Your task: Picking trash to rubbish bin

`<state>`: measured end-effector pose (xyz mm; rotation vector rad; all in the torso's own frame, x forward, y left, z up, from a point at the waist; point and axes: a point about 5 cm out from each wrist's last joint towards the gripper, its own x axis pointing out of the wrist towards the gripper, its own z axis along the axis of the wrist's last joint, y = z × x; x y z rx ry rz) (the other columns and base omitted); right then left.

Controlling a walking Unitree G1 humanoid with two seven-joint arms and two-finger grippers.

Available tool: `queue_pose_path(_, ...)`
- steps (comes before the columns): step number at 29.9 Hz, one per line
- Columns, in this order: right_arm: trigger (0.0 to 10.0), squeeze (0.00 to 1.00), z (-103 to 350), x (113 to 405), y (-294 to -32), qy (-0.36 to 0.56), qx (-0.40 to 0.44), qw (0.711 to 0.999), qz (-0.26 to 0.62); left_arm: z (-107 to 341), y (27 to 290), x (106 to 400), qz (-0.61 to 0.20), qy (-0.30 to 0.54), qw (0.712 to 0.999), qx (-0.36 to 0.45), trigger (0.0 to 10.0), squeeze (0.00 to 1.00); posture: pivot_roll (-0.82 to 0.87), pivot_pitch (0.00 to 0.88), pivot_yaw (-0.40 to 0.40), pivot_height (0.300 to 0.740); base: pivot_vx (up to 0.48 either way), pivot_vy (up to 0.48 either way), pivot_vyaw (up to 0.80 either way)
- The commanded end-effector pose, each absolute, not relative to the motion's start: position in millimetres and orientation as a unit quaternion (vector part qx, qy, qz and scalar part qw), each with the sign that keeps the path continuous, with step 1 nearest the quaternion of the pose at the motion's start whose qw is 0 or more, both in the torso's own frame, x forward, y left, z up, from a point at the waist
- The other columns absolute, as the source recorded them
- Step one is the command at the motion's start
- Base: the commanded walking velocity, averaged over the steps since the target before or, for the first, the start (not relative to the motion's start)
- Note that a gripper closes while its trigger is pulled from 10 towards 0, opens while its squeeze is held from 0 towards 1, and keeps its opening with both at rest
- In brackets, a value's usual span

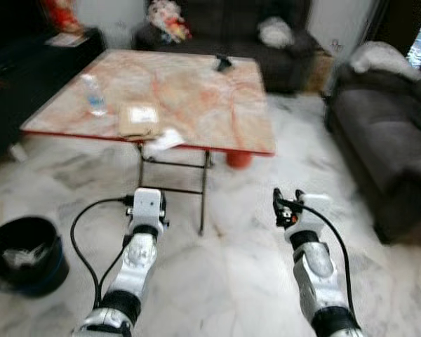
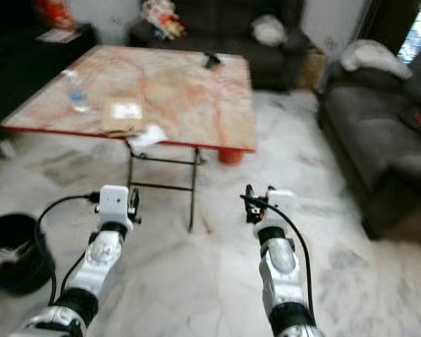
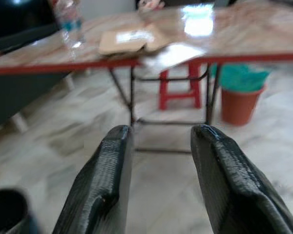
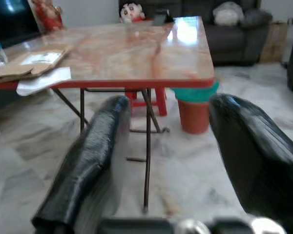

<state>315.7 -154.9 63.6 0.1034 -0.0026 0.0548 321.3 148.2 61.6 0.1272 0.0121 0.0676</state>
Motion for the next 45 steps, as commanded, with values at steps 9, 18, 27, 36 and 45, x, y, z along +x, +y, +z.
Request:
queue_pose_path(9,10.0,0.0,62,315,-149,0.005,0.046,0.998,0.042,64,150,324,0.046,0.004,0.997,0.062,10.0,0.0,0.09,0.0,-0.08,0.74,0.0,0.0,0.0)
queue_pose_path(18,10.0,0.0,62,315,-147,0.003,0.041,0.998,0.052,63,153,322,0.057,0.004,0.997,0.061,10.0,0.0,0.1,0.0,-0.085,0.74,0.084,0.0,0.43)
queue_pose_path(27,10.0,0.0,63,315,-146,0.0,0.033,0.998,0.062,67,150,326,0.053,0.0,0.997,0.06,10.0,0.0,0.1,0.0,-0.094,0.74,0.287,0.0,0.0)
queue_pose_path(36,10.0,0.0,61,313,-146,0.003,0.039,0.997,0.06,69,149,327,0.057,-0.002,0.997,0.06,10.0,0.0,0.1,0.0,-0.098,0.74,0.32,0.0,0.14)
queue_pose_path(45,10.0,0.0,64,314,-143,-0.003,0.035,0.997,0.066,69,147,327,0.056,-0.002,0.997,0.057,10.0,0.0,0.1,0.0,-0.103,0.74,0.33,0.0,0.15)
